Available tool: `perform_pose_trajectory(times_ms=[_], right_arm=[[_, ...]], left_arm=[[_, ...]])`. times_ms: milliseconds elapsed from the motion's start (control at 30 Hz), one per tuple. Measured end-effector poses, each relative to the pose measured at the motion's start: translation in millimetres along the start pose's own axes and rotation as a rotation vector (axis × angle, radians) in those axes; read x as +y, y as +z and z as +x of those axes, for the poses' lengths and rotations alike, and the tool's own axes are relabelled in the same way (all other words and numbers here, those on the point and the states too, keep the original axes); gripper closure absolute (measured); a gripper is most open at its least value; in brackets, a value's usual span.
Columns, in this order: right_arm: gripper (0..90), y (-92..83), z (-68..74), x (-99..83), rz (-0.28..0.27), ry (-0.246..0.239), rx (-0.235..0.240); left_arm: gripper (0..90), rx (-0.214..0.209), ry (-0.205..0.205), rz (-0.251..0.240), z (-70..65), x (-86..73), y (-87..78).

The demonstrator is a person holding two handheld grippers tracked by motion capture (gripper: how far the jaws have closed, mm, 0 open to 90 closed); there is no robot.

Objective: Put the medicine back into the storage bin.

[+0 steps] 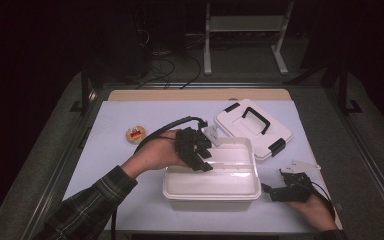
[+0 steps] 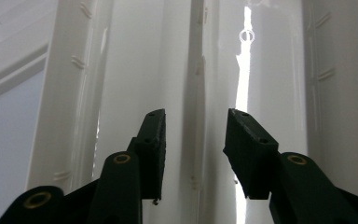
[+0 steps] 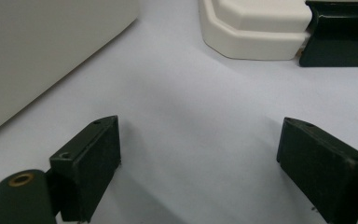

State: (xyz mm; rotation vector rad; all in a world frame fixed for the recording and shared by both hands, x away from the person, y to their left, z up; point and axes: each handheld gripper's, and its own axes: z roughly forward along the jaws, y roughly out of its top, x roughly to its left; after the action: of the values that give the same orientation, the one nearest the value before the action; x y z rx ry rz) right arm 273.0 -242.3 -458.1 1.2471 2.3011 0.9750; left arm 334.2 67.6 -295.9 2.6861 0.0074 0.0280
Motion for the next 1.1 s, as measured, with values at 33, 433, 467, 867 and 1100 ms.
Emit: perform_pose_trajectory(times_ms=[33,433,467,867,1100], right_arm=[[12.8,0.0,0.0,0.0,0.000,0.000,0.000],[12.8,0.0,-0.1,0.0,0.000,-0.001,-0.001],[12.8,0.0,-0.1,-0.1,0.000,-0.001,0.000],[12.8,0.0,-0.2,-0.1,0.000,-0.001,0.000],[12.8,0.0,-0.1,-0.1,-0.001,0.000,0.002]], left_arm=[[59.7,0.002,0.001,0.011,-0.2,1.4,2.5],[79.5,-0.001,0.038,0.079,-4.3,9.8,17.5],[80.9,-0.001,0.038,0.079,-4.3,9.8,17.5],[88.8,0.021,0.058,0.089,-5.9,13.3,16.0],[88.8,0.042,0.047,0.040,-6.6,17.9,-0.8]])
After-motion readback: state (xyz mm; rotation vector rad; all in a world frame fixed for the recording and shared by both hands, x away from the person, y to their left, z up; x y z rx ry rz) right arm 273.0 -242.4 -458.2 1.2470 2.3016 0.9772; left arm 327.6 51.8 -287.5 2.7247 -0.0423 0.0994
